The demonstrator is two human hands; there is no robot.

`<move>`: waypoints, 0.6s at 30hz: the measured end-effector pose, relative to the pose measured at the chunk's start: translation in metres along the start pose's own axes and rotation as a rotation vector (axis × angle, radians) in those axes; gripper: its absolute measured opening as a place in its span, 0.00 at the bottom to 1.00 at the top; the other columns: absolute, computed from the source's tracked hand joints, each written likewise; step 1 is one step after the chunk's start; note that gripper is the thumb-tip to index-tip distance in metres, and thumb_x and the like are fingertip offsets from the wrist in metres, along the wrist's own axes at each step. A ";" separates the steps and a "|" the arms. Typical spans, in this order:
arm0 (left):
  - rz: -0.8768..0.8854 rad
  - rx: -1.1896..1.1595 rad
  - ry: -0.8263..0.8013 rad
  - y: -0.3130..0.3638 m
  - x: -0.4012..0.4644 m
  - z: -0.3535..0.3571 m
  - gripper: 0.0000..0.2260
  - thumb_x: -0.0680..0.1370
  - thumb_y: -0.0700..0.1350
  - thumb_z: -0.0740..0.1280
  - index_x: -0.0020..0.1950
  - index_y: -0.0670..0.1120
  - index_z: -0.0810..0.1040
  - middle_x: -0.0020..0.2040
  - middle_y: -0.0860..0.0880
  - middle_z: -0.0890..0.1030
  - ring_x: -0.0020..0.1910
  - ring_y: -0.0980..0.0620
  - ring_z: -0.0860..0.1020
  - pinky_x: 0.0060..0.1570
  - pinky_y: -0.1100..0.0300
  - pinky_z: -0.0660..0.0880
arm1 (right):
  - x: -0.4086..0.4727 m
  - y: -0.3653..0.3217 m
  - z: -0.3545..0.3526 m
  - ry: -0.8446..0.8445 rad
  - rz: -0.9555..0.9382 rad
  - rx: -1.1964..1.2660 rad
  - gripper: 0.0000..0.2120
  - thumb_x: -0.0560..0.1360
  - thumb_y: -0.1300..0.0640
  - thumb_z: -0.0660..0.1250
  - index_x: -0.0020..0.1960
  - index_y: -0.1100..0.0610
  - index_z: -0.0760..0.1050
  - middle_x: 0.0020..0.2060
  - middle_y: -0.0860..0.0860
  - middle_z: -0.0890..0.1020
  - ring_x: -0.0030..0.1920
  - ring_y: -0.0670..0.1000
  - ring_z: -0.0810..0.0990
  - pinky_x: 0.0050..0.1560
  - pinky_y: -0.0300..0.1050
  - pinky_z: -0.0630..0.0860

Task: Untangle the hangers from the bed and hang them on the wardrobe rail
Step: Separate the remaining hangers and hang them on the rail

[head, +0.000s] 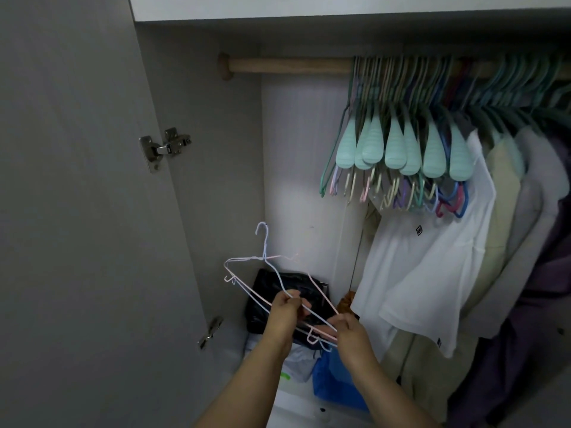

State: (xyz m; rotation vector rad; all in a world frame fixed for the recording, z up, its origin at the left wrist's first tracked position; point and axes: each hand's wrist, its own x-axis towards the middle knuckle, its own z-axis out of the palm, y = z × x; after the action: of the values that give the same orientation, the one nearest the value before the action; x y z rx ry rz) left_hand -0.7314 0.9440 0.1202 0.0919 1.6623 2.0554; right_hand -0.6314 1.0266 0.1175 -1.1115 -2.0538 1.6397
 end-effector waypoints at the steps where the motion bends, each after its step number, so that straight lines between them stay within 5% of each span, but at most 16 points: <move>1: -0.004 -0.009 0.008 -0.001 0.000 0.000 0.08 0.81 0.35 0.55 0.51 0.43 0.72 0.33 0.44 0.77 0.34 0.49 0.75 0.39 0.58 0.73 | -0.002 -0.002 -0.002 -0.025 -0.020 -0.011 0.12 0.81 0.63 0.54 0.43 0.58 0.74 0.42 0.57 0.79 0.43 0.55 0.77 0.36 0.41 0.73; 6: -0.168 -0.340 0.060 0.003 0.004 -0.009 0.10 0.83 0.40 0.49 0.50 0.44 0.70 0.24 0.49 0.66 0.26 0.51 0.66 0.36 0.55 0.70 | -0.009 -0.017 0.004 -0.268 -0.069 -0.083 0.12 0.81 0.60 0.56 0.47 0.56 0.78 0.44 0.52 0.80 0.47 0.51 0.78 0.46 0.38 0.73; 12: -0.283 -0.552 0.065 0.006 0.020 -0.030 0.10 0.83 0.49 0.56 0.48 0.45 0.72 0.36 0.47 0.71 0.35 0.50 0.73 0.46 0.51 0.76 | -0.013 -0.020 -0.006 -0.471 0.105 0.341 0.11 0.80 0.55 0.61 0.56 0.58 0.79 0.53 0.53 0.84 0.56 0.55 0.81 0.62 0.53 0.75; 15: -0.298 -0.559 0.117 0.012 0.027 -0.035 0.06 0.83 0.47 0.58 0.56 0.48 0.72 0.40 0.48 0.72 0.38 0.53 0.73 0.59 0.50 0.71 | -0.008 -0.021 -0.014 -0.497 0.075 0.363 0.12 0.81 0.55 0.60 0.56 0.59 0.79 0.53 0.55 0.84 0.55 0.54 0.82 0.55 0.50 0.79; 18: -0.275 -0.638 0.177 0.020 0.032 -0.044 0.05 0.83 0.47 0.57 0.57 0.50 0.71 0.40 0.48 0.77 0.34 0.53 0.78 0.48 0.59 0.77 | 0.002 -0.020 -0.016 -0.453 0.065 0.215 0.10 0.81 0.57 0.59 0.53 0.58 0.78 0.51 0.55 0.83 0.52 0.51 0.81 0.45 0.42 0.80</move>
State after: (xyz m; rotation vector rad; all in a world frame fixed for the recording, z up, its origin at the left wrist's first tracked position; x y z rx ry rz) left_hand -0.7811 0.9148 0.1197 -0.5140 0.9639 2.3096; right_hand -0.6302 1.0376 0.1403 -0.7947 -2.0361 2.2510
